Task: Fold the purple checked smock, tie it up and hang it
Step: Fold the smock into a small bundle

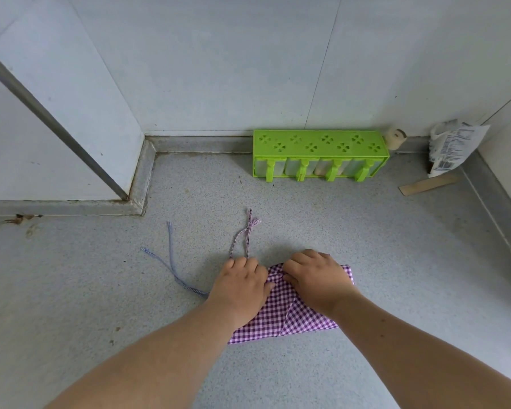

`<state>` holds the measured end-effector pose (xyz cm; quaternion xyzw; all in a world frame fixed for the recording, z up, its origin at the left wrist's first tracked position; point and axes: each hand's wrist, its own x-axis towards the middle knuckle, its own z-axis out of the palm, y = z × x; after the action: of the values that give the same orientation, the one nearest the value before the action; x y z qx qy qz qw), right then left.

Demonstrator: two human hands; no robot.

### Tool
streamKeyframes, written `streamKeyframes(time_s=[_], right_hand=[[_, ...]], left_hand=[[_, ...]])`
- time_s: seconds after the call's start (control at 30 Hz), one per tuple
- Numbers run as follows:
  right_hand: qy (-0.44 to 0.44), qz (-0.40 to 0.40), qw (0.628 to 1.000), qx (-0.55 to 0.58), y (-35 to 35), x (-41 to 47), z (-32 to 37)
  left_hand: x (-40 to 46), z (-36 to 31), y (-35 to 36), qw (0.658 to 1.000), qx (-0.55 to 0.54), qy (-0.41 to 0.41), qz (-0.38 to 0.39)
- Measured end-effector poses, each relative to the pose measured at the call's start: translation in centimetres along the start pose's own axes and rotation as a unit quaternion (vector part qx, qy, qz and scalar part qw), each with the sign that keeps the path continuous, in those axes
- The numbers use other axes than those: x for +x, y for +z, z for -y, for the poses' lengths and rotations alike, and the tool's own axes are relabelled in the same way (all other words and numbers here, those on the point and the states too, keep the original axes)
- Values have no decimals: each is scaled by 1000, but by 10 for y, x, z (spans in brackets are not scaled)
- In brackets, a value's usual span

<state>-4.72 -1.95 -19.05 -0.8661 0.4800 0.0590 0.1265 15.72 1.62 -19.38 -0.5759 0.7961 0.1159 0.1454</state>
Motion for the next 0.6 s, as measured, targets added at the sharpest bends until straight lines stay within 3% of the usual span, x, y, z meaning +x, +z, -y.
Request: streamKeyframes(time_s=[0.17,0.3,0.5,0.6], right_hand=[[15,23,1000,-1,-3,9,3],[20,14,1000,-3,-1,16,4],[32,15,999,-2,2,25,6],[39,15,999,-12,4,26,7]], left_hand=[[-10,1,1,999,-40,-1,-20],[-19,1,1,1000,-14,20,18],[-24,4,12,997,6,63,-34],[-26,-3,18,997,-21,79,-16]])
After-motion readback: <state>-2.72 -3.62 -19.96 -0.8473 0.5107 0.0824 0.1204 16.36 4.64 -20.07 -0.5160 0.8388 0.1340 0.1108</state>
